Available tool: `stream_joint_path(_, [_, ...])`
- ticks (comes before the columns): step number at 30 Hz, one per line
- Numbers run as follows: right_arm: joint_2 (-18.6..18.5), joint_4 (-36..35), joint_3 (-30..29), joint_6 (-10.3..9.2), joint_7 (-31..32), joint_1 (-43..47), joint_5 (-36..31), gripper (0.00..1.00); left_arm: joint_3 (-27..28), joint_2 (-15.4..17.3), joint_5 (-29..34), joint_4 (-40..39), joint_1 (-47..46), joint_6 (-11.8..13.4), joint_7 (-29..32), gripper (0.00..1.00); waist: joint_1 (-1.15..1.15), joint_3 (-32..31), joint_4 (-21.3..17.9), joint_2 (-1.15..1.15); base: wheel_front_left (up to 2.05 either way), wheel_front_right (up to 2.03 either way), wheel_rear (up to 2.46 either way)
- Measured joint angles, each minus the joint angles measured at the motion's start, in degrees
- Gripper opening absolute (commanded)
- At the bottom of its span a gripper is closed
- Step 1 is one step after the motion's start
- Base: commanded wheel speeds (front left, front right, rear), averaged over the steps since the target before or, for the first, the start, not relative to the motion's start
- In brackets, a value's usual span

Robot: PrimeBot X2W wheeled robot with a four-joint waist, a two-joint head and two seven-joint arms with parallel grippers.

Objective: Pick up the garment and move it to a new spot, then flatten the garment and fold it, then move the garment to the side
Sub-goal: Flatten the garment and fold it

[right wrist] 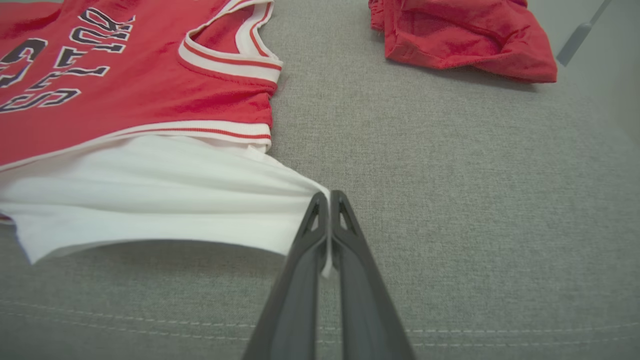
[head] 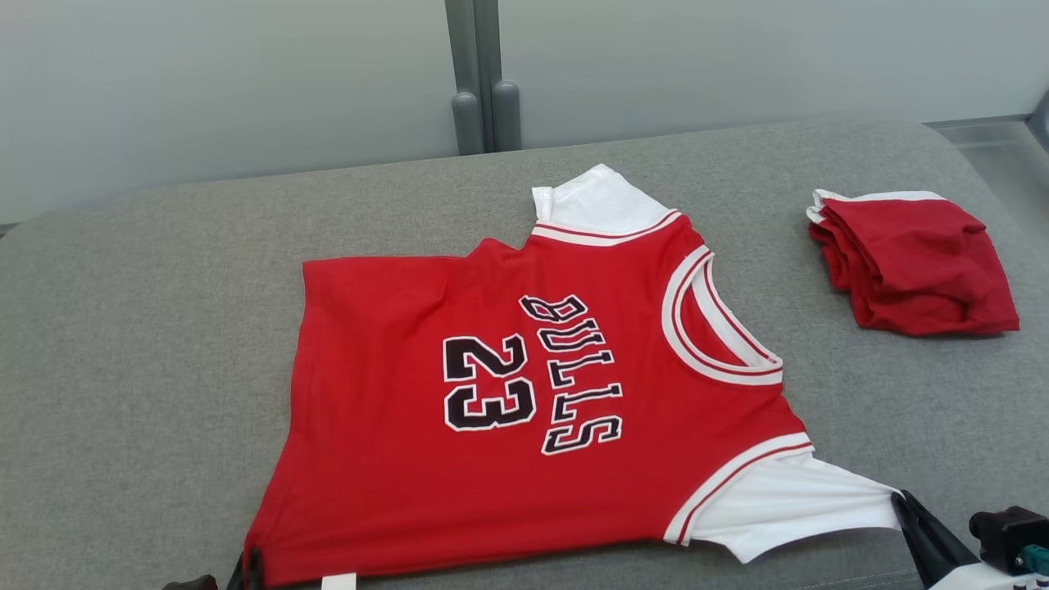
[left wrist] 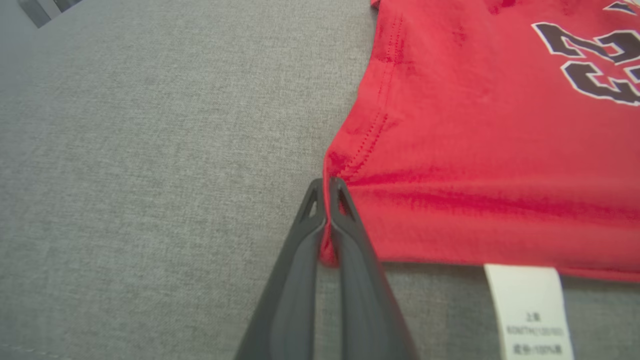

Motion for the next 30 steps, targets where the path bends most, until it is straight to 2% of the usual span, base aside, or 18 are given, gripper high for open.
stream_joint_path(8, [0.13, -4.83, -2.12, -0.02, 0.00, -1.36, -0.09, 0.00, -1.63, 0.15, -1.69, -7.08, 0.93, -0.77, 0.01, 0.00, 0.00, -0.27, 1.53, 0.00, 0.00, 0.00, 0.00])
stream_joint_path(14, [0.45, -4.78, -1.90, -0.09, 0.00, -6.91, -1.49, 0.00, -4.90, 0.33, -1.99, -9.22, -3.55, -1.03, 0.01, 0.00, 0.00, 1.19, 2.35, 0.00, 0.00, 0.00, 0.00])
stream_joint_path(18, [1.19, -3.04, -1.21, -0.10, 0.00, -12.50, -2.67, 0.00, -6.82, 0.40, -2.12, -7.19, -7.42, -0.93, 0.01, 0.00, 0.00, 2.95, 2.74, 0.00, 0.00, 0.00, 0.00])
stream_joint_path(30, [1.97, 7.71, 2.88, -0.10, 0.00, -26.89, -4.94, 0.00, -9.00, 0.40, -2.83, -1.34, -17.97, 1.75, 0.01, 0.00, 0.00, 9.73, 3.64, 0.00, 0.00, 0.00, 0.00])
